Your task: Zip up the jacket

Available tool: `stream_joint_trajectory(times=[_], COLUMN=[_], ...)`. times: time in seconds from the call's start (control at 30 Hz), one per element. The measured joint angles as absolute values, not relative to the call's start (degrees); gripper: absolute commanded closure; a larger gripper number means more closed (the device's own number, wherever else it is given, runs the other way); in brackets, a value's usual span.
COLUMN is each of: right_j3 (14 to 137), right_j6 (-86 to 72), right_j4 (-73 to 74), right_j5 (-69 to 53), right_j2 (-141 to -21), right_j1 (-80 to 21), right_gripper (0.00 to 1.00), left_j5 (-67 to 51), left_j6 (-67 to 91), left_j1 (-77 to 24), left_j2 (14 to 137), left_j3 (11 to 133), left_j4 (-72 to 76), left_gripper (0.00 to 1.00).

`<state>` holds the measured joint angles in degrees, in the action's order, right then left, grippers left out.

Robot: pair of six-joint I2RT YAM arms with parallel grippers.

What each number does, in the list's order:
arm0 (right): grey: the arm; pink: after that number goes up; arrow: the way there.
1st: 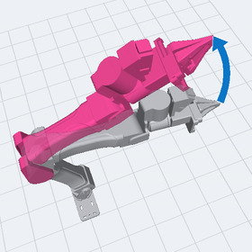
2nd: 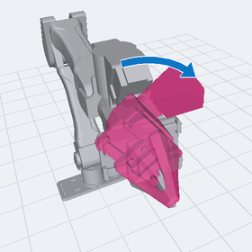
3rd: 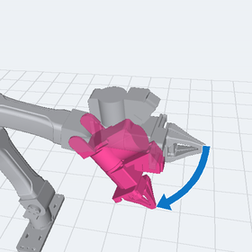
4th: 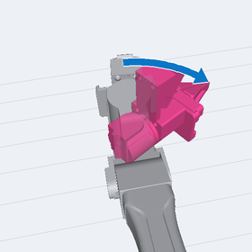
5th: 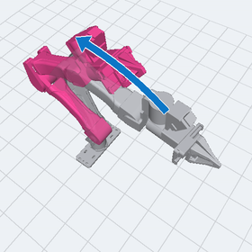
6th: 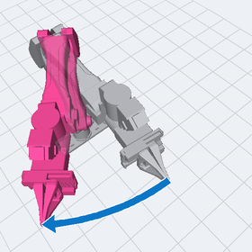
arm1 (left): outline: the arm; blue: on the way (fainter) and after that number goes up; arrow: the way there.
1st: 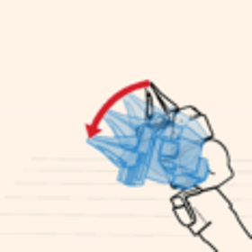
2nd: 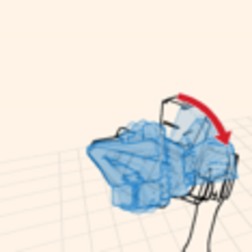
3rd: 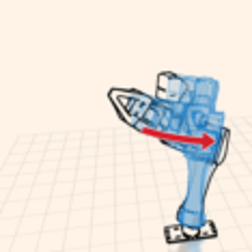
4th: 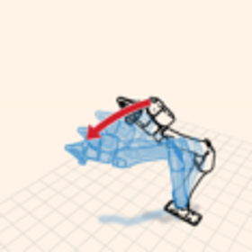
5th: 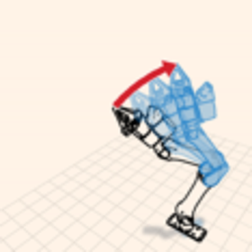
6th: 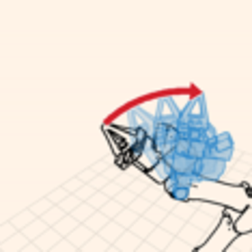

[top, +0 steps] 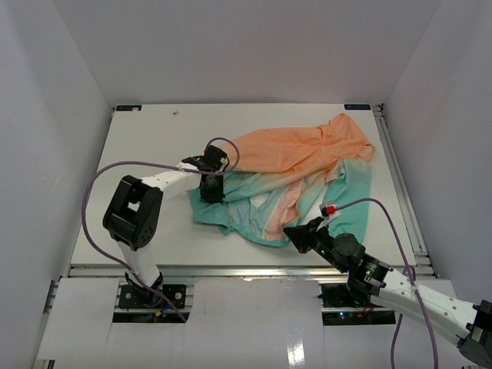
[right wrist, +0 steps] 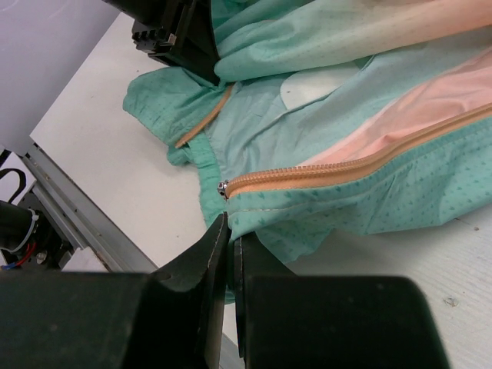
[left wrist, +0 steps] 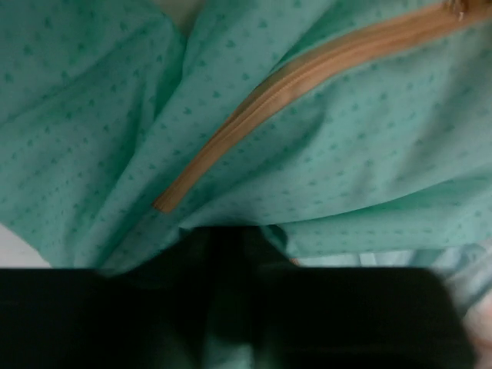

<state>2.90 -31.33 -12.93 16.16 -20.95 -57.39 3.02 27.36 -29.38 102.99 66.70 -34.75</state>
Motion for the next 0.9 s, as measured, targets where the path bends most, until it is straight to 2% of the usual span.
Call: stream_joint_trajectory(times=[0.13,0.3,0.47,0.73,0.9], right_j3=[2.90,2.90,2.87,2.88,2.90], right_j6=[-31.33,-31.33,-31.31,-31.32,-31.33], right_j4=[-12.91,-12.88,-12.88,-12.86,-12.82], right_j5=[16.14,16.14,16.14,16.11,15.90], right_j2=[-20.68,-20.72,-20.82,-20.96,-20.39], right_j1=[-57.39,-57.39,-57.39,-57.39,-57.39], right_gripper=[0.92,0.92,0.92,0.92,0.92], left_j5=[11.60,16.57,16.03,14.02,14.20], left_j6=[28.24,27.01,25.07,23.43,24.33], left_j1=[-29.36,-29.66,-31.70,-41.44,-42.05], left_j2=[98.62,90.69,86.06,89.02,90.04], left_j3=[66.83,70.99,74.88,72.30,68.60], left_j4=[-37.91,-41.93,-43.59,-47.64,-50.88], left_gripper=[0.46,0.42,0.55,0.55,0.55])
